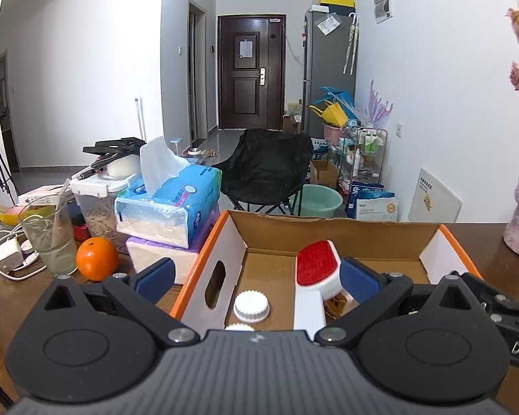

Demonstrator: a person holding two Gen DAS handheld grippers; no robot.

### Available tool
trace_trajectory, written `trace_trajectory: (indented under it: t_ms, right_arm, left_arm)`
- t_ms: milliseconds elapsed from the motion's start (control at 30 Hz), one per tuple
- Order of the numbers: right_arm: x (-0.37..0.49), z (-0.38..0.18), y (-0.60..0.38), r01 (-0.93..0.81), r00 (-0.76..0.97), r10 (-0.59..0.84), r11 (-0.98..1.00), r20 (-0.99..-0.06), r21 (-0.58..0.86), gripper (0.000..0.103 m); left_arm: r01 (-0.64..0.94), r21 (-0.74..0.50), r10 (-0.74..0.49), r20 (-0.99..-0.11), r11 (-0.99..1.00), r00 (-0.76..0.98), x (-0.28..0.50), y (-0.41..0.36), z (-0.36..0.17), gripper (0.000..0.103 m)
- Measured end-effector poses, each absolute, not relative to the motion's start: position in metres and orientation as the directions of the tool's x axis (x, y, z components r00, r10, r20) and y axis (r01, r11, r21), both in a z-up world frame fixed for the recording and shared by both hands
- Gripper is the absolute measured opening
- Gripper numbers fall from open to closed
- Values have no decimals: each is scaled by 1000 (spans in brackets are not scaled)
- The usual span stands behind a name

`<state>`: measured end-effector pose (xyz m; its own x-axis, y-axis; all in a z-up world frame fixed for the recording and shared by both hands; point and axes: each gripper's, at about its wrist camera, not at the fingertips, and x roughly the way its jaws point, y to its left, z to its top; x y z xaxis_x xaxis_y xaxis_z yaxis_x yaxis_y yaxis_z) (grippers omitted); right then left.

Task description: Organize rigid objects

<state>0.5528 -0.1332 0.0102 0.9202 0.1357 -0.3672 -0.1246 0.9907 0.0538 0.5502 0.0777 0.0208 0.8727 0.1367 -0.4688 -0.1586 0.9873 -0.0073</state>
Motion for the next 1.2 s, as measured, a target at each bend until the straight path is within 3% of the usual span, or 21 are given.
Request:
trace_trajectory:
  t_ms: [633,1200]
  right_arm:
    - [366,57,-168,-118,945,124,992,-303,39,103]
    - [170,37,-197,-124,935,120,992,-334,9,103]
  left_arm:
    - [-91,-2,82,-415,996,906,372,62,54,103]
    - [-37,-10,30,-423,999,906,174,38,32,103]
